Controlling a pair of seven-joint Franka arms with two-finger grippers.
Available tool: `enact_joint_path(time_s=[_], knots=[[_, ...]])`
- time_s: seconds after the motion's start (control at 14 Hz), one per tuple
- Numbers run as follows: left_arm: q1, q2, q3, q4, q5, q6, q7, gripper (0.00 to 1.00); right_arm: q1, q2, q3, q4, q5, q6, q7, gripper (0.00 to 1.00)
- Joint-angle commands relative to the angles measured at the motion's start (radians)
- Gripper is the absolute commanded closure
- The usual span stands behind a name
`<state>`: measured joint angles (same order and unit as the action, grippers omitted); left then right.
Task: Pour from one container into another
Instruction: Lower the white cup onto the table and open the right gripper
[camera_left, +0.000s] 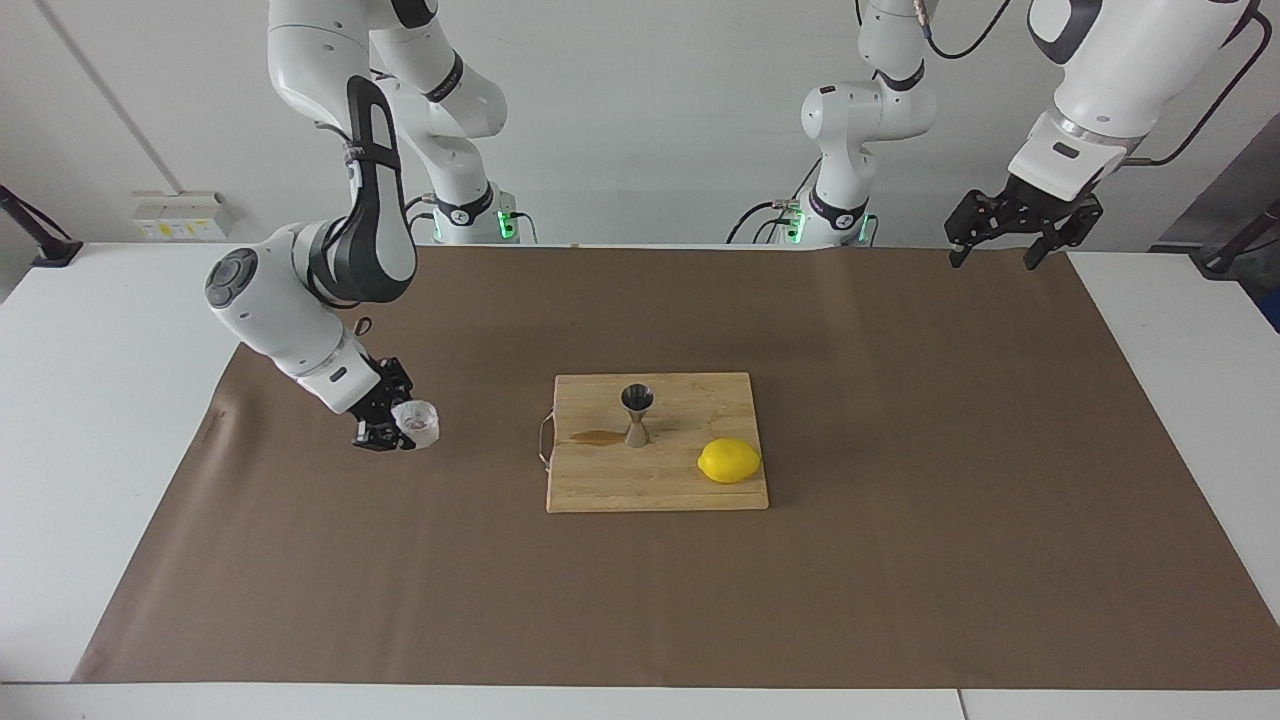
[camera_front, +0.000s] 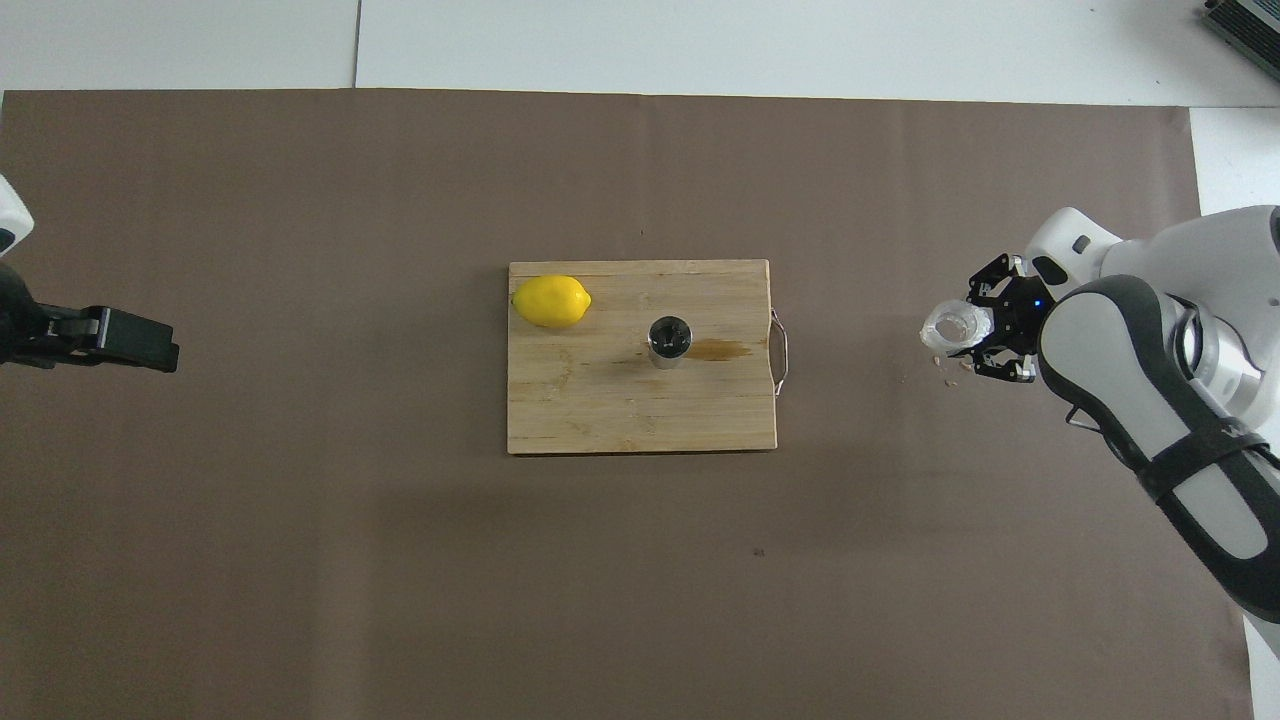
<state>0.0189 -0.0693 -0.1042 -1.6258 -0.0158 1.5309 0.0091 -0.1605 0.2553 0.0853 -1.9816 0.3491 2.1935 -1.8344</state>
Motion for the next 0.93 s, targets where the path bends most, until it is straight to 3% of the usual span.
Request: enact_joint_path(time_s=[0.0, 0.36, 0.43, 0.5, 0.71, 0.78, 0.86], knots=[[0.013, -0.030, -0.006, -0.031, -0.013, -0.003, -0.005, 0.00, -0.043, -0.042, 0.017, -0.103, 0.071, 0.044, -0.100, 0.62], [0.013, -0.030, -0.006, -0.031, -0.012, -0.003, -0.005, 0.00, -0.065, -0.024, 0.016, -0.149, 0.113, 0.095, -0.181, 0.61], [0.013, -0.030, -0.006, -0.031, -0.013, -0.003, -0.006, 0.00, -0.067, -0.024, 0.016, -0.164, 0.117, 0.109, -0.186, 0.57], [0.013, -0.030, -0.005, -0.031, -0.013, -0.003, -0.005, 0.00, -0.065, -0.025, 0.016, -0.177, 0.117, 0.123, -0.186, 0.45], [0.013, -0.030, -0.005, -0.031, -0.013, -0.003, -0.006, 0.00, -0.063, -0.025, 0.016, -0.178, 0.117, 0.124, -0.184, 0.32], [0.013, -0.030, -0.005, -0.031, -0.013, -0.003, -0.005, 0.00, -0.063, -0.025, 0.016, -0.175, 0.117, 0.124, -0.181, 0.10], [0.013, -0.030, -0.006, -0.031, -0.013, -0.003, -0.006, 0.00, -0.063, -0.025, 0.016, -0.174, 0.117, 0.124, -0.181, 0.00]])
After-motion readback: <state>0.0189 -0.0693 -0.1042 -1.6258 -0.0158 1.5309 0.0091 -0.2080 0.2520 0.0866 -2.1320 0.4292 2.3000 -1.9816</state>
